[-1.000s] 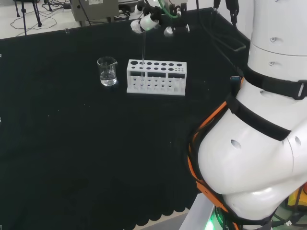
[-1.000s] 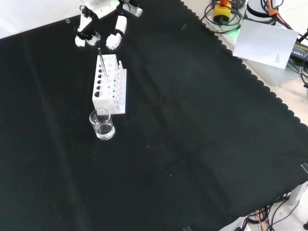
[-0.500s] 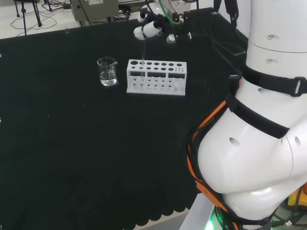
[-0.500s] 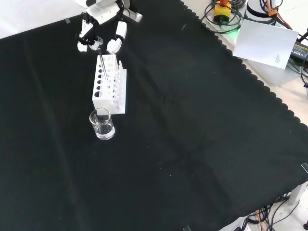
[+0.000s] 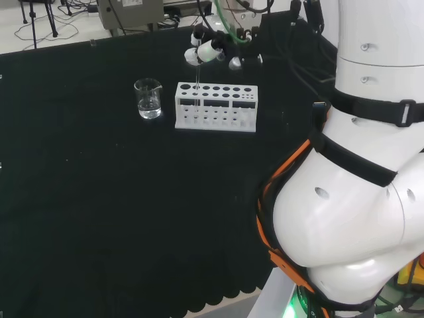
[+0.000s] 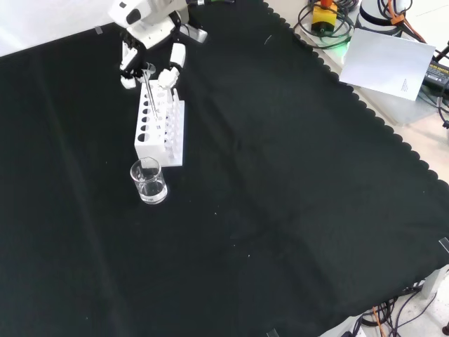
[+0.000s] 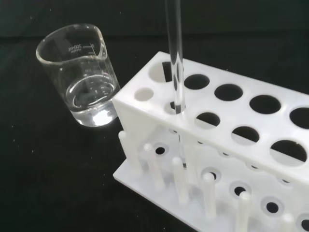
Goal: Take the glass rod from the white test tube rack.
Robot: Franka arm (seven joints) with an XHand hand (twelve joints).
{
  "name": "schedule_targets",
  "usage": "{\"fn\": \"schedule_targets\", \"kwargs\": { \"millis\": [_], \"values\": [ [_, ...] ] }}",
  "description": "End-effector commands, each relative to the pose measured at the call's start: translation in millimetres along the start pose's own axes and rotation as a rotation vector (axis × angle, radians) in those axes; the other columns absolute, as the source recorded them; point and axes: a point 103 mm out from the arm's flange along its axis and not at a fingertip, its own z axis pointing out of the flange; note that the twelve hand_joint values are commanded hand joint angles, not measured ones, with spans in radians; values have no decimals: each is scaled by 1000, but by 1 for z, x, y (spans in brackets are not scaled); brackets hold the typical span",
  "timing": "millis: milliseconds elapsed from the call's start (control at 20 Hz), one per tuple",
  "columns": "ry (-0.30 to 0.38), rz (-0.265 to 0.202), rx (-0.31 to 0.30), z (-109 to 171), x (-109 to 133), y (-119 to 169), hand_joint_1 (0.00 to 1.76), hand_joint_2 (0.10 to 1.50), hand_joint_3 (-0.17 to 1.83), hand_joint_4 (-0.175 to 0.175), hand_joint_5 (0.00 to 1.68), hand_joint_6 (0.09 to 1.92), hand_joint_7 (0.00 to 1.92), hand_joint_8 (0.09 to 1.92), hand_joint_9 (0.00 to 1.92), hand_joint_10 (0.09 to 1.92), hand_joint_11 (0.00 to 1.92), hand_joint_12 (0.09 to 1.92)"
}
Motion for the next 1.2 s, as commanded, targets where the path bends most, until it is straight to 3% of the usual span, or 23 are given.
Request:
{"fn": "schedule_targets", "kwargs": {
  "millis": [50, 550, 850, 1000, 1100, 1200],
  "values": [
    [-9, -19, -24, -1, 4, 2, 633, 897, 487, -175, 511, 958, 1057, 1071, 1360, 1027, 1093, 1227],
    [-34, -23, -47, -7, 8, 2, 844, 867, 515, -175, 729, 946, 1156, 1034, 1491, 933, 1230, 1189],
    [-113, -27, -83, -14, 16, 5, 979, 815, 600, -175, 820, 886, 1224, 976, 1563, 829, 1327, 1151],
    [-142, -29, -100, -22, 22, 6, 1110, 1000, 270, -175, 914, 1050, 1262, 952, 1586, 776, 1391, 1109],
    [-160, -31, -114, -27, 25, 8, 1136, 1051, 165, -175, 937, 1062, 1280, 945, 1592, 756, 1434, 1078],
    [-173, -31, -133, -31, 28, 8, 1221, 1043, 132, -175, 974, 1001, 1132, 969, 1592, 751, 1497, 1023]
  ]
}}
